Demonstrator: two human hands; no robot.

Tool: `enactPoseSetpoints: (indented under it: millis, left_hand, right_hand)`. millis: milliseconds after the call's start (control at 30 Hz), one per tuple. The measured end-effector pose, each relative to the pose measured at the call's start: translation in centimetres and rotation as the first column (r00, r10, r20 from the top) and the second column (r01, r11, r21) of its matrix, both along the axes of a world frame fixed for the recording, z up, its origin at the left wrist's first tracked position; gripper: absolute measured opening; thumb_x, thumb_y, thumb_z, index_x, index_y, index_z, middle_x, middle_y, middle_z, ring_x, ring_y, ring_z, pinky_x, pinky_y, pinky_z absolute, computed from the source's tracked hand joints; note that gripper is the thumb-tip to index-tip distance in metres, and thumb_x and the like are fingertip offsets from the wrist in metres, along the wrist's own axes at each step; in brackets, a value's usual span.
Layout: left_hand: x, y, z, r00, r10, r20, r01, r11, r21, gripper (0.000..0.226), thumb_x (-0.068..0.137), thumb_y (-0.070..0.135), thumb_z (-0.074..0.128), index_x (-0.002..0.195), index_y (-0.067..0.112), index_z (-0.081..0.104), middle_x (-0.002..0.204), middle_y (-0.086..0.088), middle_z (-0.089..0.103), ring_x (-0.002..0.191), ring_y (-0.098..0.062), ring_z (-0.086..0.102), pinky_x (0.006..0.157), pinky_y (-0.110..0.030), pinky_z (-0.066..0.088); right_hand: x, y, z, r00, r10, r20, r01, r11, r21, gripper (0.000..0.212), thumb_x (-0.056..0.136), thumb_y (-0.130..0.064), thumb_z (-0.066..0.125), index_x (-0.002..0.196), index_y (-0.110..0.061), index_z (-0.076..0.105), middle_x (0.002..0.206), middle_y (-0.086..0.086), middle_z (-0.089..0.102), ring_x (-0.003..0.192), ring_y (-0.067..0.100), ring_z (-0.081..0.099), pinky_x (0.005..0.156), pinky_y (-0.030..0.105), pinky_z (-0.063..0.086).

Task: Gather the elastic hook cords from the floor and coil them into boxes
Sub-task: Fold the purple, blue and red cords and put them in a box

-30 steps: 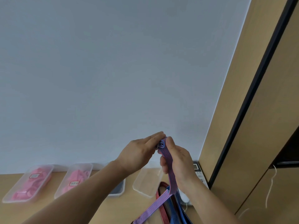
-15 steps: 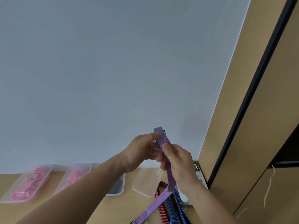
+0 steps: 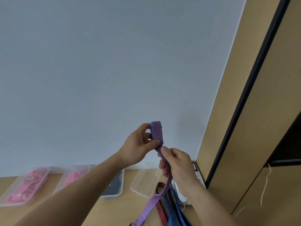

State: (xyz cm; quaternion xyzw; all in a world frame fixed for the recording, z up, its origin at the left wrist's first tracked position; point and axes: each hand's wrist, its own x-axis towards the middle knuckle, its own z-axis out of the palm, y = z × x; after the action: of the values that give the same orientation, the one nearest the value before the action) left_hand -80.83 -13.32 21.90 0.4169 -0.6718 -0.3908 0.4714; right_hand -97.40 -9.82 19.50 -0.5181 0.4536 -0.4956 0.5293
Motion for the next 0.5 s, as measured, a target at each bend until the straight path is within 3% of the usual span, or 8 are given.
enactPoseSetpoints:
  millis: [200,300,433,500]
  left_hand:
    - [0.3,0.4,-1.9,0.937,0.128,0.326,0.006,0.925,-0.379,0.037,0.095,0.024,0.059,0.13,0.03,0.047,0.107,0.018,0.068,0.087,-0.004,0.07,0.079,-0.034,0.056]
    - [0.2,0.7,-1.9,0.885,0.199,0.421,0.033,0.875,-0.483,0.036,0.094,0.03,0.049,0.129,0.036,0.043,0.101,0.016,0.066,0.08,-0.009,0.068,0.072,-0.033,0.055]
    - [0.2,0.7,-2.1,0.85,0.321,0.418,0.037,0.755,-0.654,0.05,0.087,0.007,0.058,0.13,0.029,0.044,0.11,0.006,0.069,0.082,-0.013,0.063,0.067,-0.021,0.052]
    - [0.4,0.5,-2.3,0.824,0.351,0.445,0.072,0.714,-0.696,0.056,0.084,0.0,0.059,0.131,0.025,0.043,0.123,-0.002,0.068,0.086,-0.021,0.069,0.065,-0.025,0.056]
  right_hand:
    - [0.1,0.1,0.8,0.999,-0.007,0.033,0.006,1.0,0.022,0.057,0.092,-0.049,0.055,0.086,0.006,0.063,0.055,0.006,0.056,0.04,0.017,0.041,0.043,0.025,0.035]
    - [0.4,0.2,1.3,0.999,0.005,0.048,-0.006,1.0,0.013,0.077,0.077,-0.066,0.052,0.086,0.01,0.061,0.055,0.007,0.055,0.039,0.017,0.04,0.043,0.024,0.034]
    - [0.6,0.3,1.6,0.996,0.009,0.088,-0.013,0.999,0.045,0.072,0.071,-0.071,0.05,0.08,-0.001,0.064,0.056,0.008,0.055,0.039,0.018,0.039,0.042,0.022,0.033]
    - [0.7,0.2,1.5,0.994,0.012,0.11,-0.018,0.999,0.051,0.071,0.069,-0.072,0.051,0.078,-0.003,0.065,0.056,0.008,0.054,0.039,0.018,0.039,0.041,0.023,0.032]
